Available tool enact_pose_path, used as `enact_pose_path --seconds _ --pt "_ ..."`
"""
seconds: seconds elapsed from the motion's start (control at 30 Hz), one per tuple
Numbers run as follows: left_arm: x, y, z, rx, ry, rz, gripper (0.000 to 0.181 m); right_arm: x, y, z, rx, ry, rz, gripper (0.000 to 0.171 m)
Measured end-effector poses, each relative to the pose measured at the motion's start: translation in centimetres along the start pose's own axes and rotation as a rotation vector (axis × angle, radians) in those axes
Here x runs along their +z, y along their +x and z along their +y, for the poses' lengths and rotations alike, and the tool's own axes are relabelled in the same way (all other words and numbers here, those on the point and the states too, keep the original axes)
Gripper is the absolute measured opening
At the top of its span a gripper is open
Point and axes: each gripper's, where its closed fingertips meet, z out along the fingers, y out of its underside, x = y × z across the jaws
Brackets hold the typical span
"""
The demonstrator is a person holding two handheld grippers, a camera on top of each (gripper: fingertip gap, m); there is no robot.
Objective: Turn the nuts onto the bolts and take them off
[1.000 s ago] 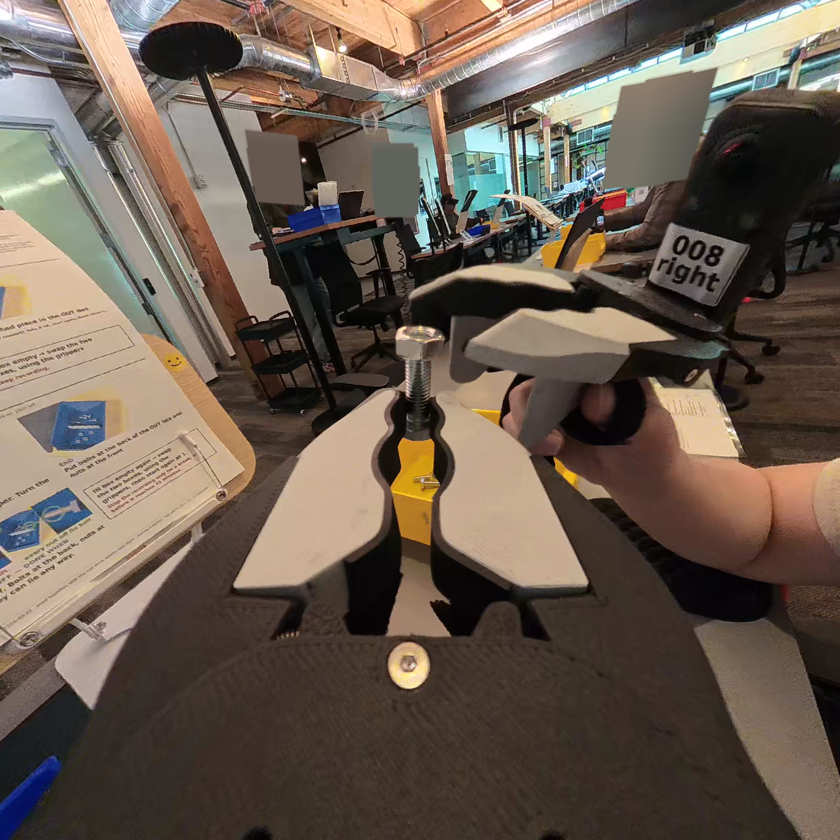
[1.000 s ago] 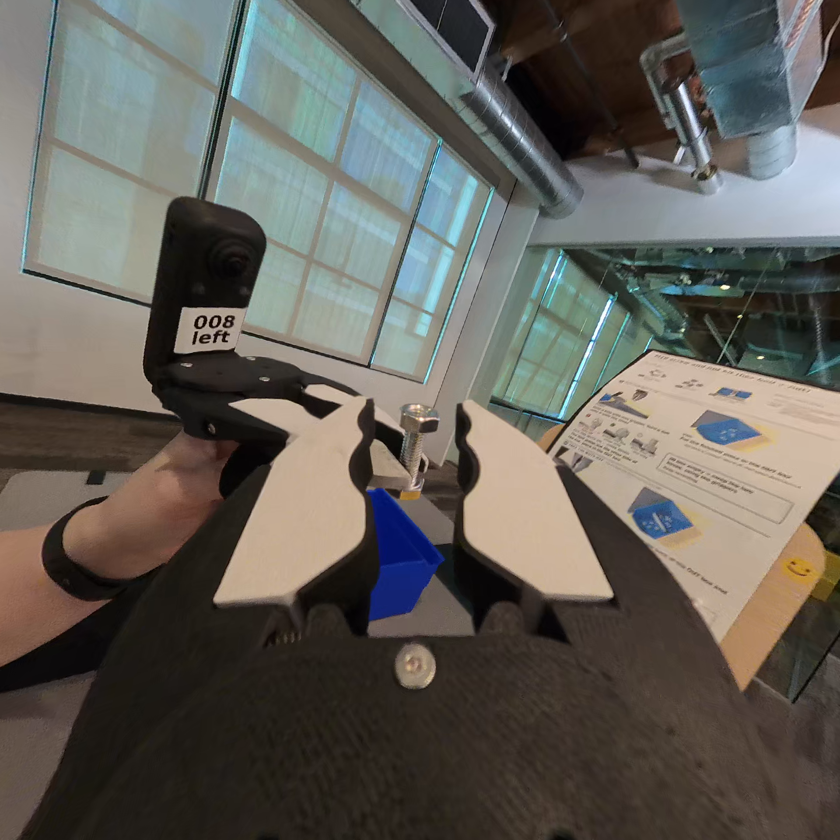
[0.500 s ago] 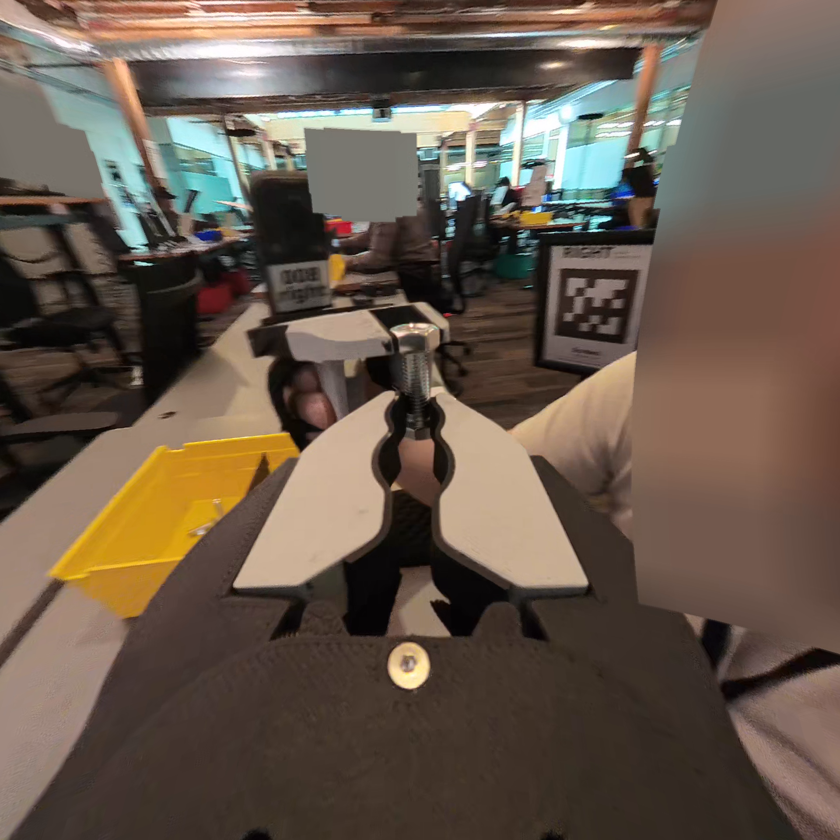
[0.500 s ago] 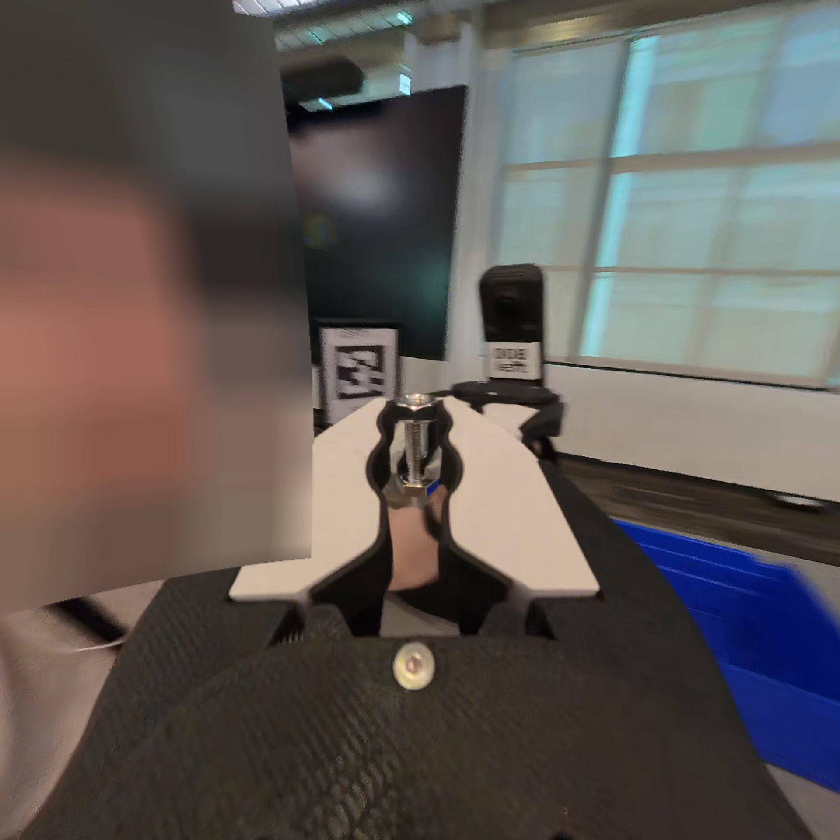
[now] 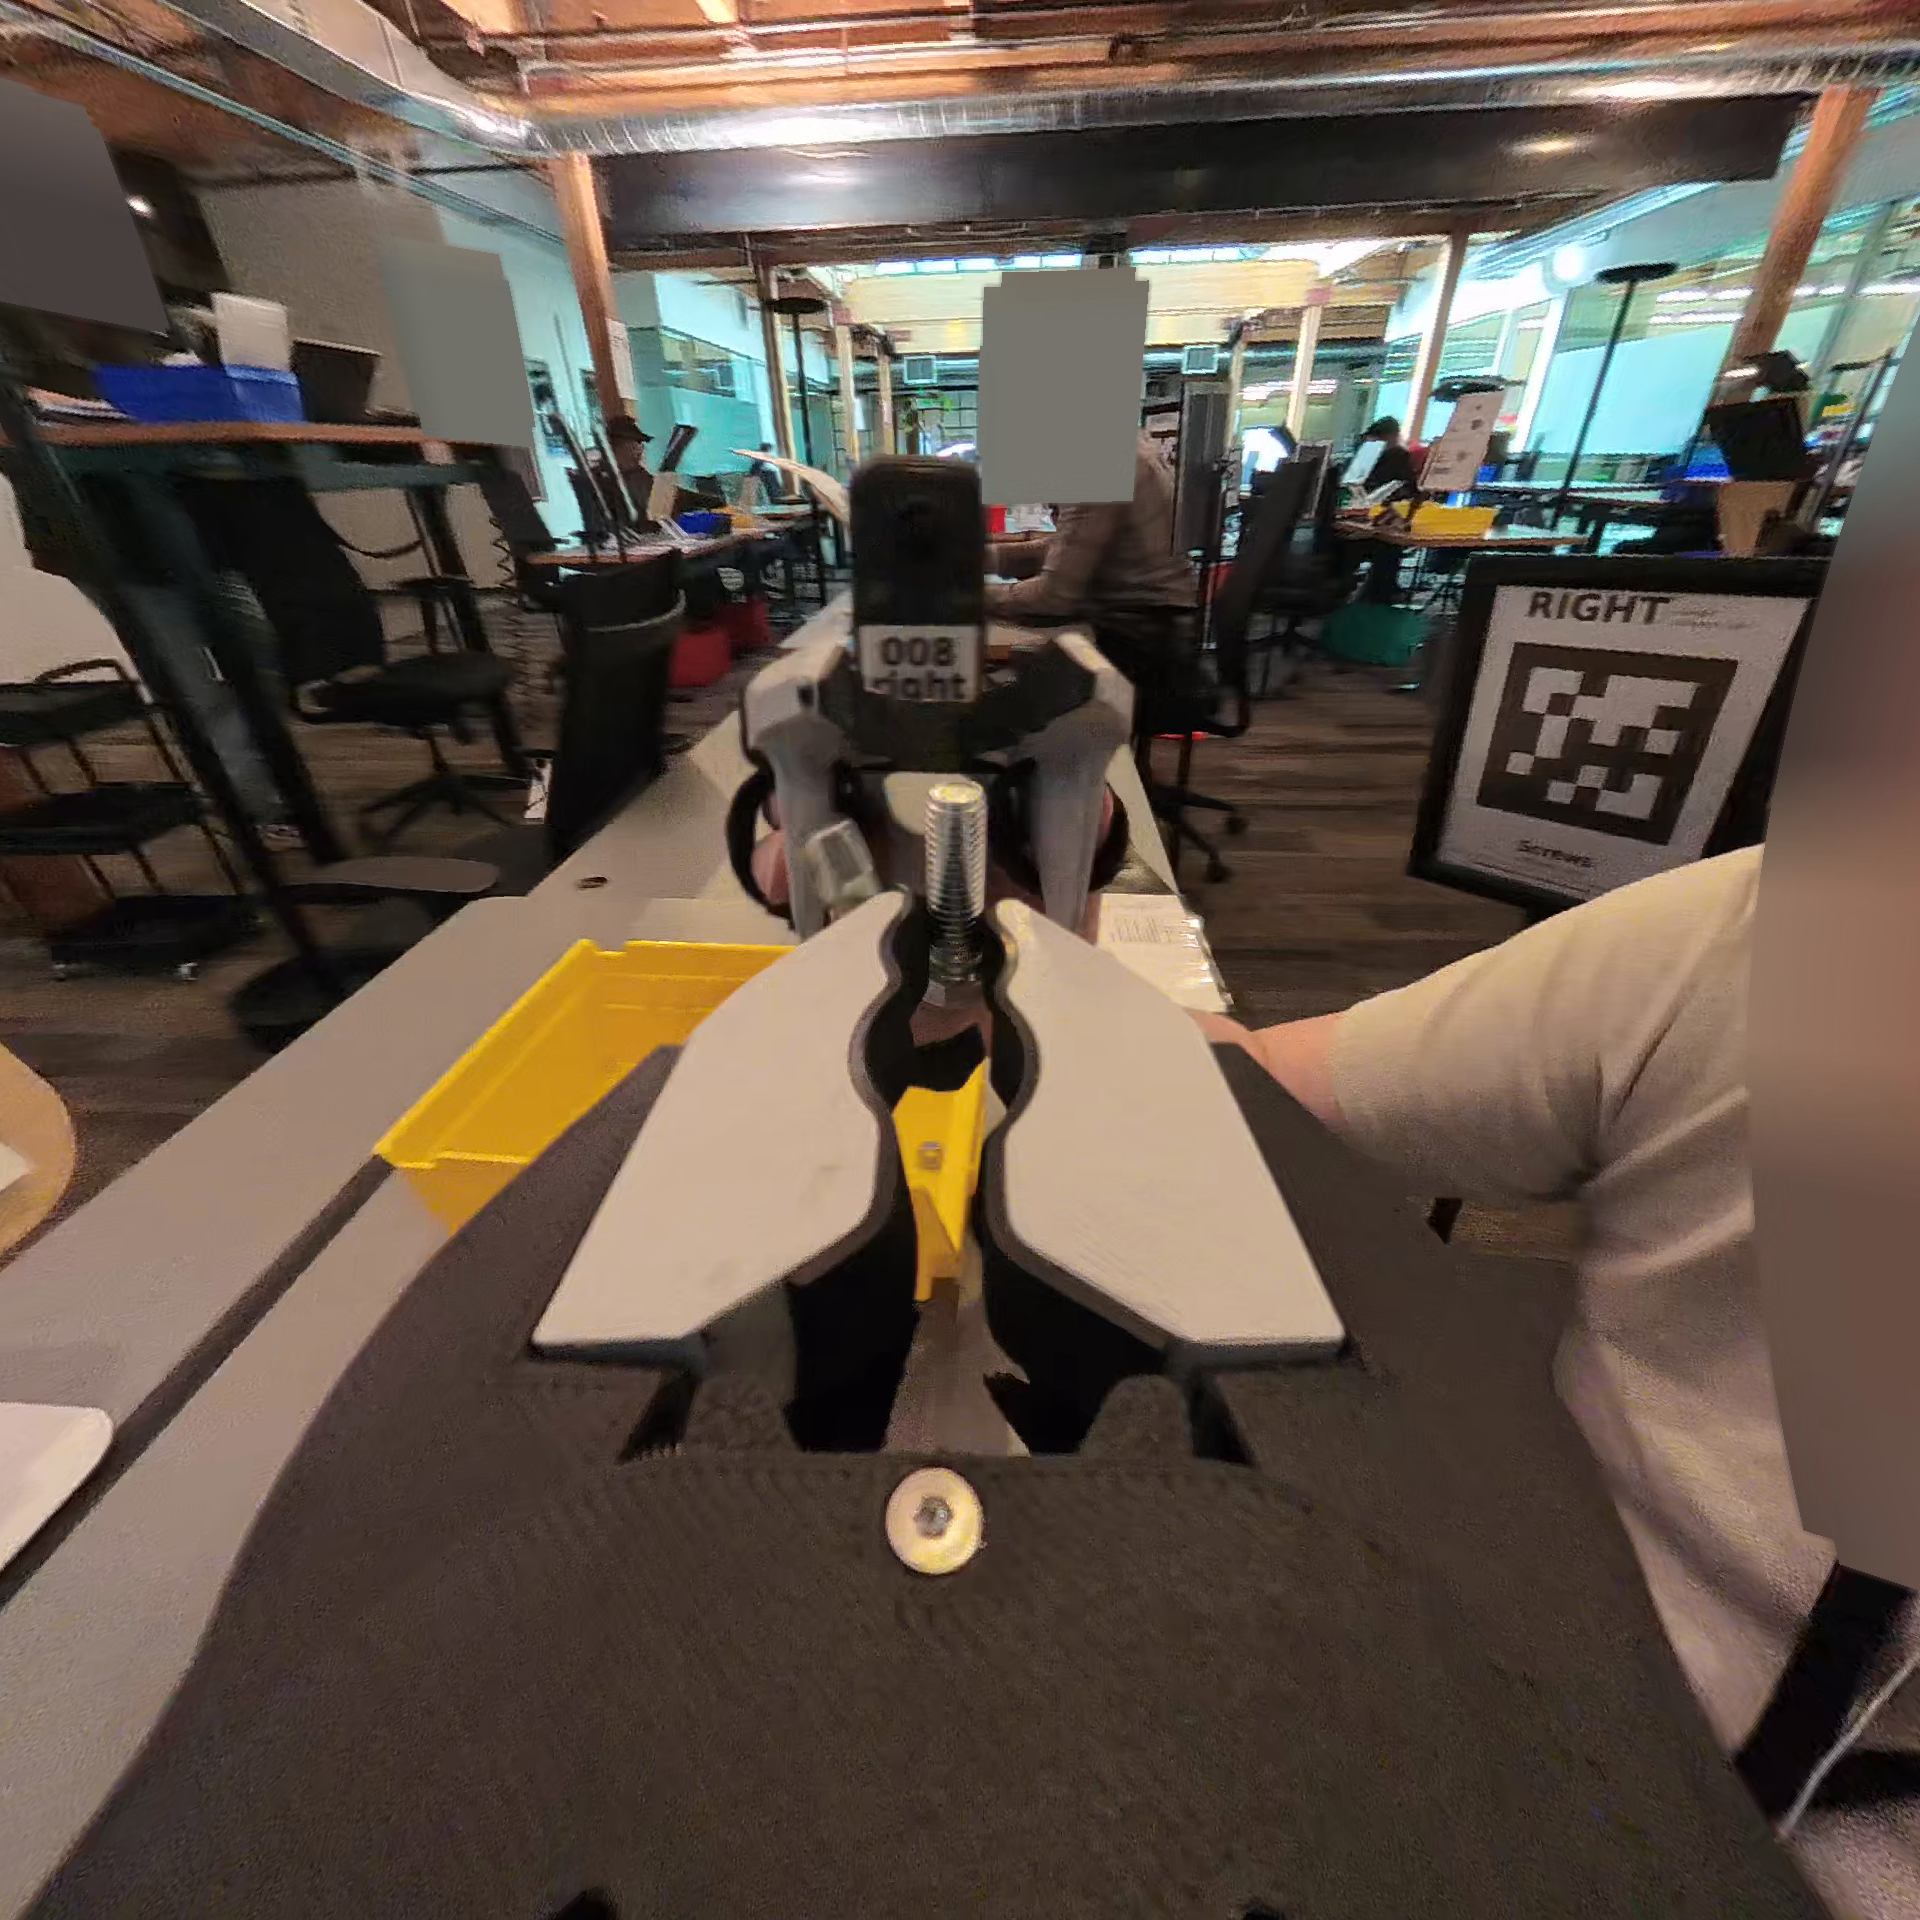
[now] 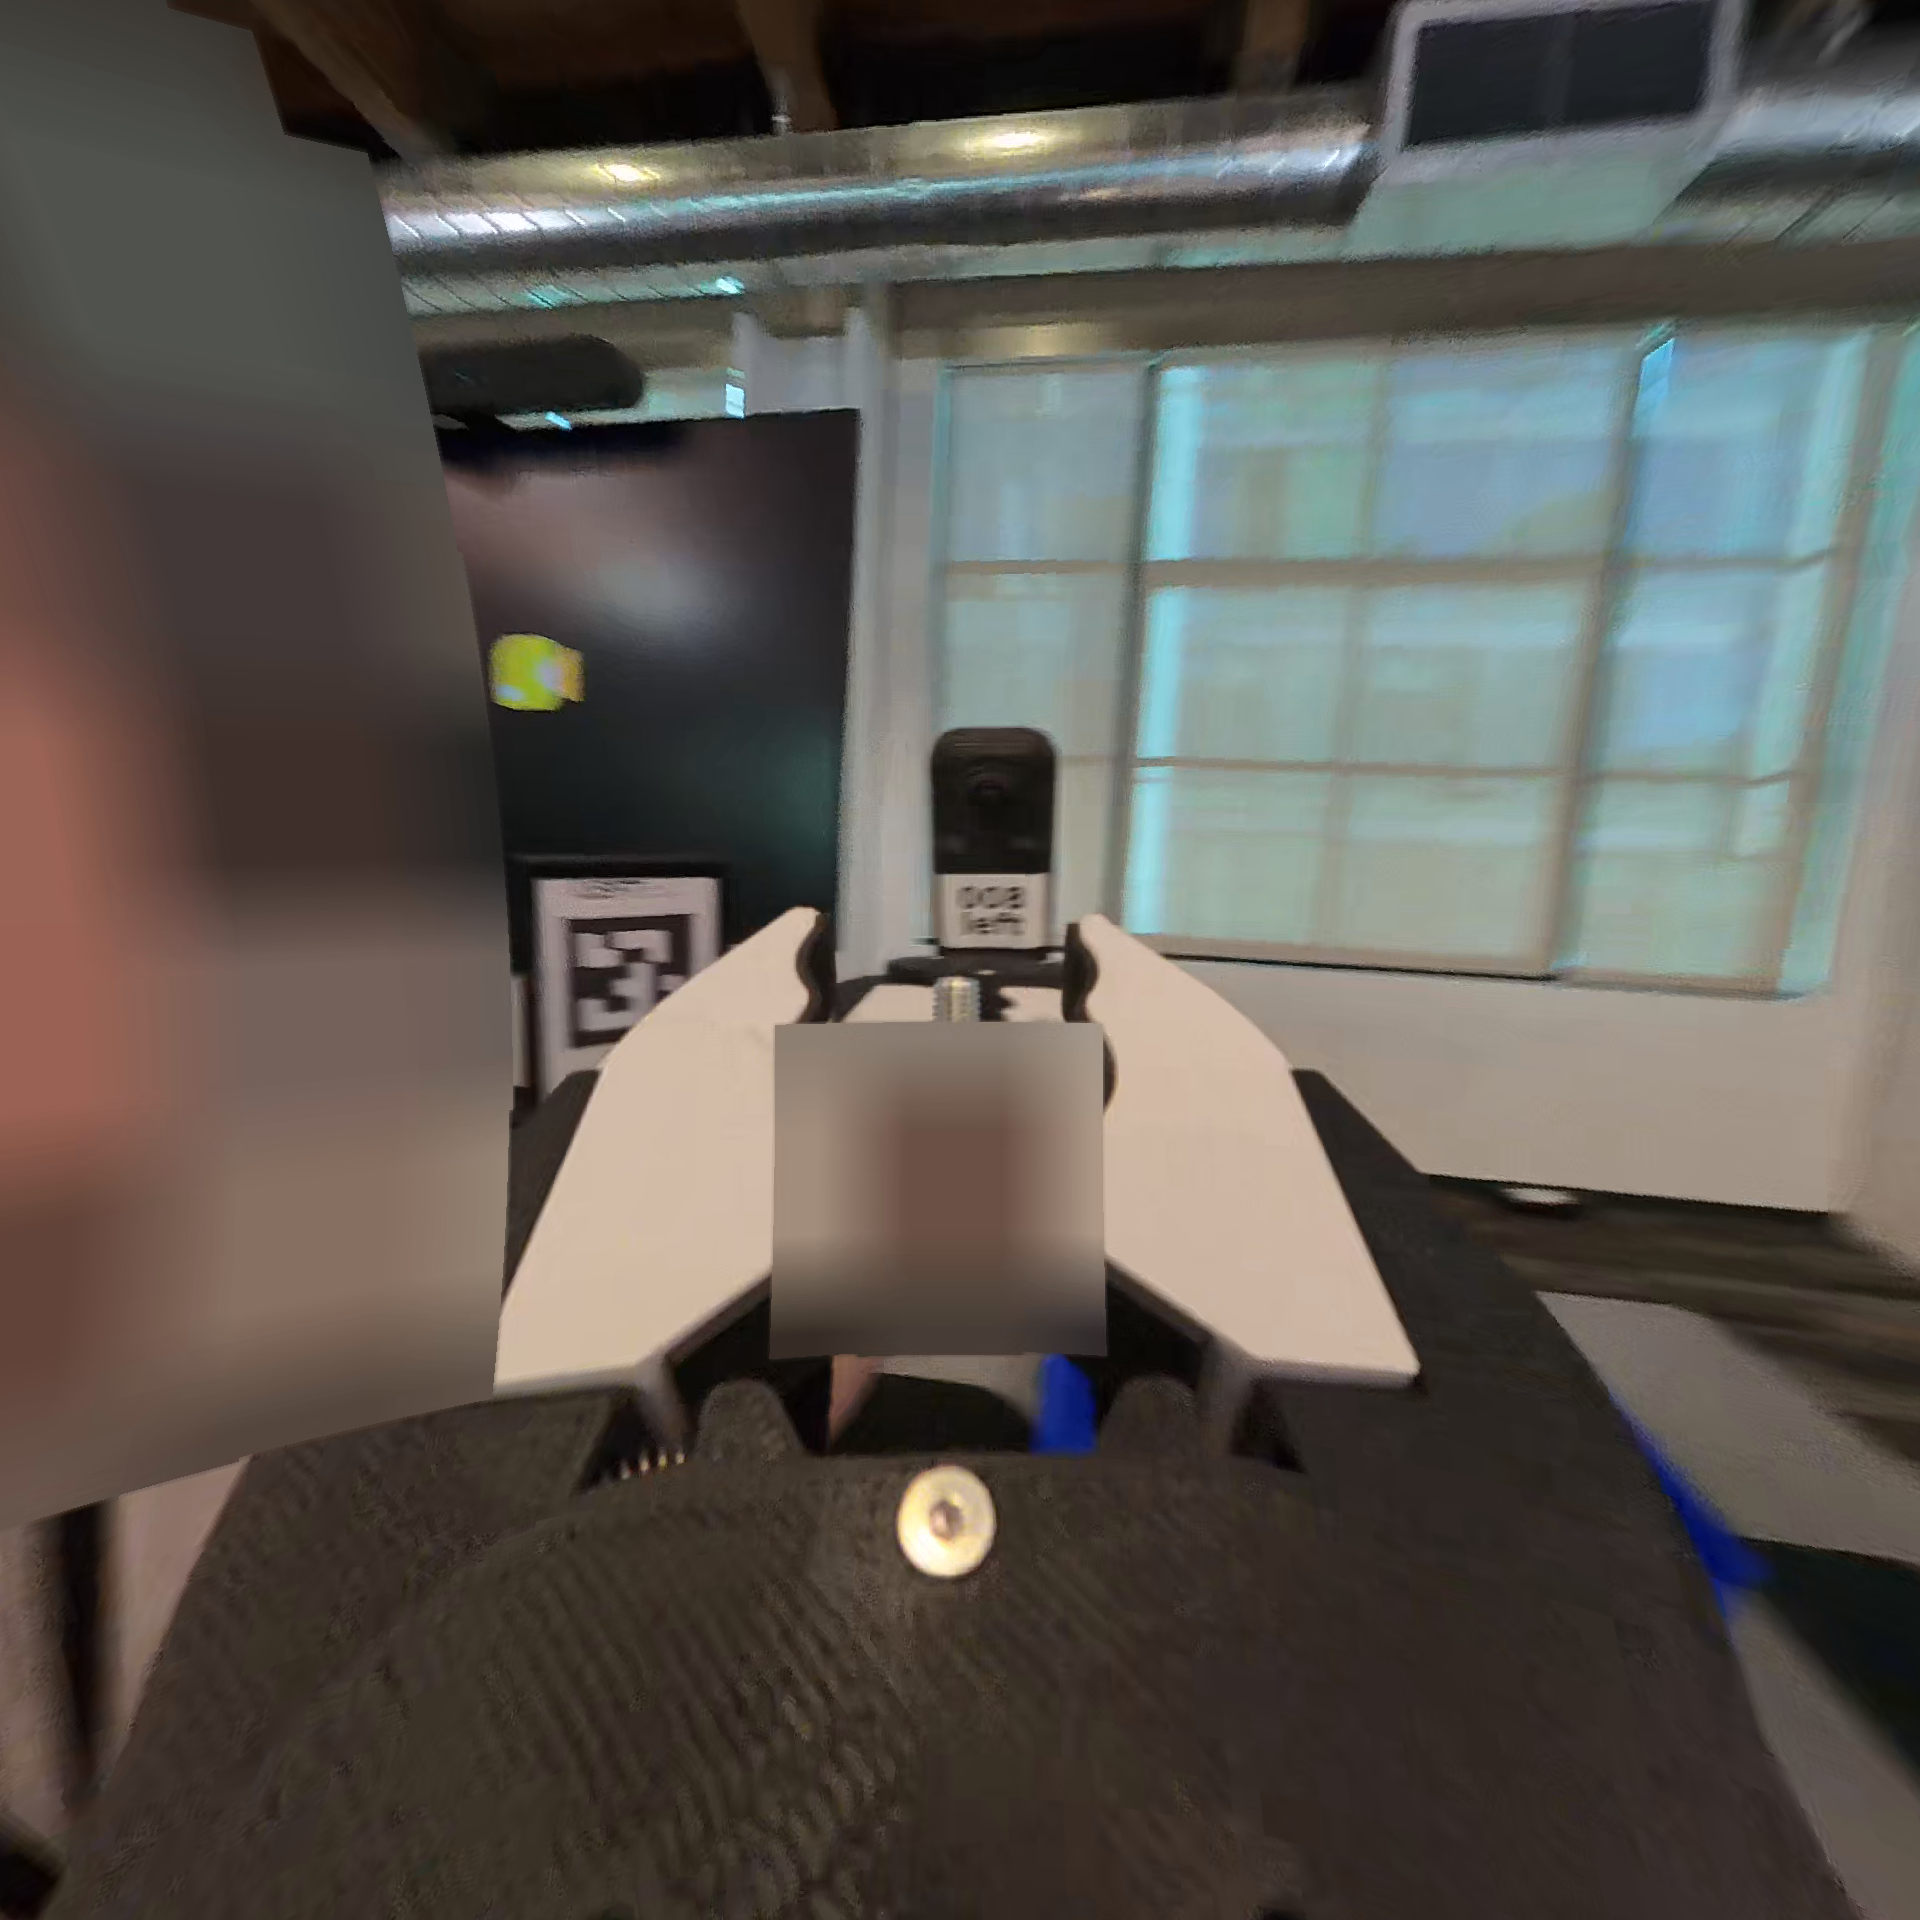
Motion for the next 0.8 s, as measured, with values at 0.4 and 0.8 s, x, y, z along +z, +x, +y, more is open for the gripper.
enact_pose_path --seconds 0.4,0.8 --pt "-2.2 -2.3 0.2 -0.064 -0.061 -0.077 0.009 -4.8 5.1 -3.4 0.083 0.056 0.242 0.026" --pt "-9.2 -4.0 -3.6 0.006 0.008 -0.300 0.009 -5.8 -11.8 21.2 0.294 -1.179 -0.779 0.000"
